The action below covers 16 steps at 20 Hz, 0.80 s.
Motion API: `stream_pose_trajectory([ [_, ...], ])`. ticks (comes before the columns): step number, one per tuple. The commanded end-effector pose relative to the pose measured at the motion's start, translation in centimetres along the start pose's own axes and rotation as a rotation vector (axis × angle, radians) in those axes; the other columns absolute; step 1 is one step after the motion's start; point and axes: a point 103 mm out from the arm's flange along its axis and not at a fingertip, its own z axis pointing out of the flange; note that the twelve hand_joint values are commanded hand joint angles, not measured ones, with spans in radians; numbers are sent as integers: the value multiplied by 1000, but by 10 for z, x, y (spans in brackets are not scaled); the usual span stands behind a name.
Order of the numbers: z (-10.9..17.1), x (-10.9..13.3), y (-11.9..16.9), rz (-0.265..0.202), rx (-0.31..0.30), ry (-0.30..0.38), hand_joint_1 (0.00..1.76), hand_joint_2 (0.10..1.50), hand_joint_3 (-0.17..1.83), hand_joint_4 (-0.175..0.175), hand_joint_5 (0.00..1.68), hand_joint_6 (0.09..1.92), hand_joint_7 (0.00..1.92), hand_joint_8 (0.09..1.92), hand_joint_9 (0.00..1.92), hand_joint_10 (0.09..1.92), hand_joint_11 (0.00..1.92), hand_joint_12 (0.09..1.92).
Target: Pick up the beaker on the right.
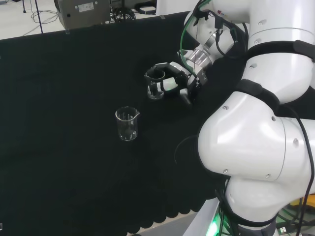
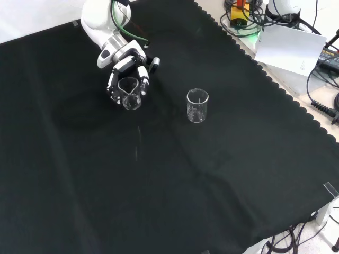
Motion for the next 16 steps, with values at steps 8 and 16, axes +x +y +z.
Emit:
stream_pose_trajectory([
  [8, -32, 35, 0, -48, -250, -181, 1438, 569, 723, -175, 1233, 711, 1370, 649, 1596, 87, 1221, 731],
  [16, -64, 74, -17, -92, -134, -316, 1540, 612, 618, -175, 1224, 633, 1368, 610, 1662, 87, 1141, 833],
])
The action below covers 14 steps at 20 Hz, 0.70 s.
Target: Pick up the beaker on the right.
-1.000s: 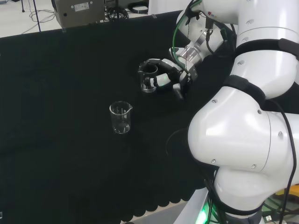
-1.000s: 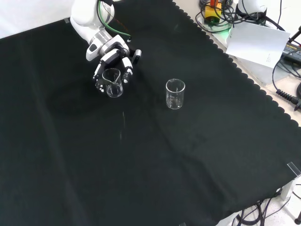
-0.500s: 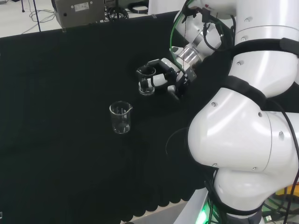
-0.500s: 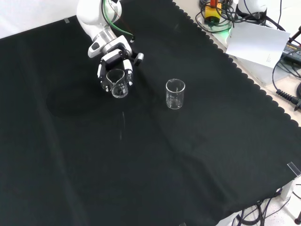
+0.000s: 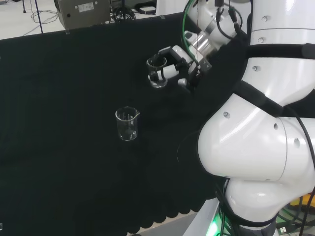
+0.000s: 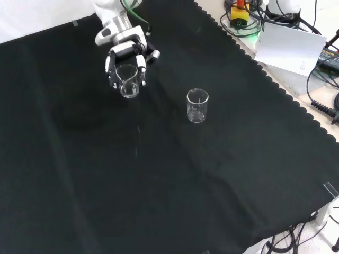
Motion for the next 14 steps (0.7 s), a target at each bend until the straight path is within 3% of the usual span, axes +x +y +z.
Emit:
stream_pose_trajectory([
  [1, -34, 22, -15, -53, 80, -122, 1543, 610, 617, -175, 1230, 615, 1372, 602, 1667, 87, 1153, 811],
  [7, -44, 34, -49, -6, 140, -144, 1453, 507, 793, -175, 1300, 530, 1425, 549, 1690, 87, 1321, 666],
  [11, -45, 54, -72, -5, 174, -178, 1449, 499, 806, -175, 1307, 520, 1429, 550, 1692, 87, 1341, 658],
  [14, -40, 70, -92, 0, 194, -207, 1435, 647, 558, -175, 1349, 434, 1341, 541, 1622, 87, 1344, 635],
])
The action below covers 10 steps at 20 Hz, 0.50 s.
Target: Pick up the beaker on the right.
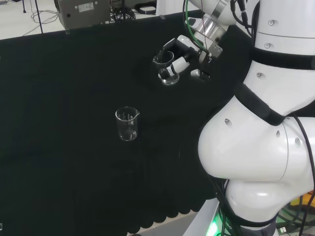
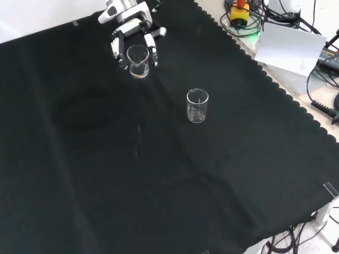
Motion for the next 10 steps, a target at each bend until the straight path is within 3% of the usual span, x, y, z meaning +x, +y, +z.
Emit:
stream_pose_trajectory([
  [1, 6, 39, -51, 33, 79, -72, 1433, 666, 525, -175, 1355, 420, 1331, 538, 1613, 87, 1346, 631],
  [10, 22, 73, -94, 69, 179, -151, 1431, 683, 494, -175, 1364, 399, 1330, 522, 1605, 87, 1350, 624],
])
